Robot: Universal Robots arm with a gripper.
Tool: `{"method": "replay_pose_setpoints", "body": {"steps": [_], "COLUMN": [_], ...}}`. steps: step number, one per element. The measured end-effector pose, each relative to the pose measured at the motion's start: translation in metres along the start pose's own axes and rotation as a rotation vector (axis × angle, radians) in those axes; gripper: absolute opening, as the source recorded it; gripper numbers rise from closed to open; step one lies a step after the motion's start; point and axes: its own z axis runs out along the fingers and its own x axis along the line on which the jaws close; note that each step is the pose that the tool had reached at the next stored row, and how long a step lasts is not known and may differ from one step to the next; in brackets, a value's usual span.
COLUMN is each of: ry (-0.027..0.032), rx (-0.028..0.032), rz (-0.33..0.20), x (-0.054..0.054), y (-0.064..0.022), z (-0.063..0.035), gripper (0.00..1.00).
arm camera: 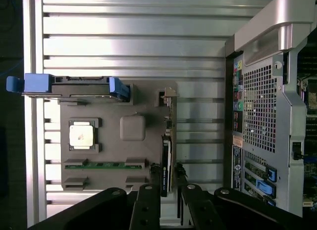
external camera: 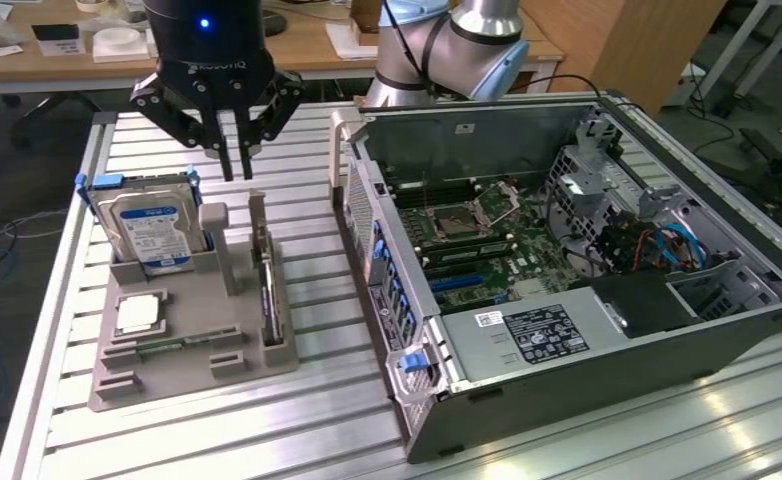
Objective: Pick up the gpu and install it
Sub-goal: 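Pick up the gpu and move the gpu toward the slot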
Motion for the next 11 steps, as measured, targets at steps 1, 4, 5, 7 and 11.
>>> {"method": "replay_pose_setpoints", "body": {"steps": [1, 4, 5, 7, 11], "ry": [0.0000, 0.0000, 0.0000, -0.0001, 0.0023], "rx": [0.0000, -0.0001, -0.0005, -0.0005, -0.0004], "rz": [0.000, 0.000, 0.000, 0.000, -0.001], "x": [0.0000, 0.0000, 0.0000, 0.0000, 0.0000], "y": [0.0000, 0.0000, 0.0000, 0.0000, 0.0001], "z": [0.0000, 0.0000, 0.0000, 0.0001, 0.0008], "gripper": [0.29, 0.35, 0.47, 0.47, 0.59]}}
